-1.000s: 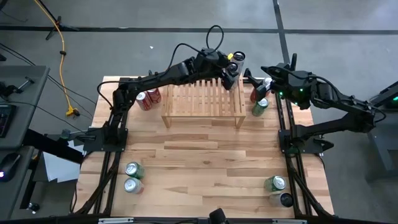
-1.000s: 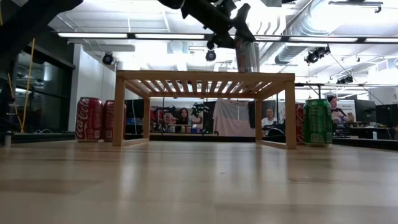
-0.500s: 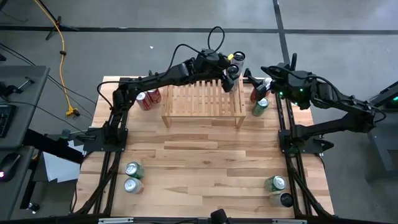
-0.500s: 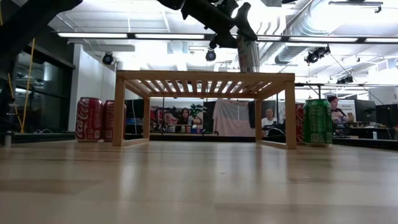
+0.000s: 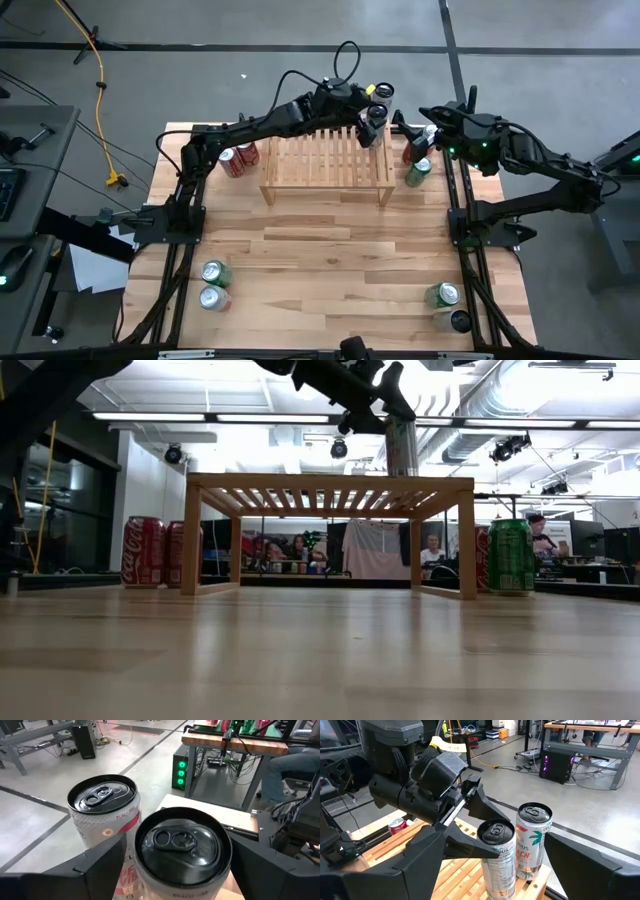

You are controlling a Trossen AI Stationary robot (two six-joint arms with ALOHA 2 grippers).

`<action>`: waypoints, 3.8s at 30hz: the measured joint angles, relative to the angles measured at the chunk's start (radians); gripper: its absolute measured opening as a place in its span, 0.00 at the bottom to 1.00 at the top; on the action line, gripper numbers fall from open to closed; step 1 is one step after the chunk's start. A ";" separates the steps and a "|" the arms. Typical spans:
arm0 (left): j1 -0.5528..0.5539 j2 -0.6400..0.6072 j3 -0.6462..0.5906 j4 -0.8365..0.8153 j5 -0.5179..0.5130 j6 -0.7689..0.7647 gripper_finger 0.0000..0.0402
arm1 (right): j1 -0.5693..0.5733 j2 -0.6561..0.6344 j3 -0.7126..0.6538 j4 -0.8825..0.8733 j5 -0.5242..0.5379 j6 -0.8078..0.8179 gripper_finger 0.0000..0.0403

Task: Place canned beverage on shelf
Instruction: Put the top white pink soda can on the shelf aligned with the other white pink soda can

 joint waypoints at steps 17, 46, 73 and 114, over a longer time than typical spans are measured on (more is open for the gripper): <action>0.002 0.001 0.087 -0.027 -0.001 0.032 0.83 | 0.000 0.000 0.000 0.000 -0.001 0.000 0.82; 0.126 -0.293 0.120 -0.369 0.323 -0.017 0.83 | 0.000 0.001 0.000 -0.077 -0.036 0.030 0.82; 0.125 -1.195 -0.967 0.219 0.050 -0.226 0.83 | 0.100 0.149 -0.221 -0.088 0.038 0.233 0.82; 0.125 -1.191 -0.967 0.191 0.058 -0.240 0.83 | -0.132 0.377 -0.353 0.640 0.366 0.074 0.82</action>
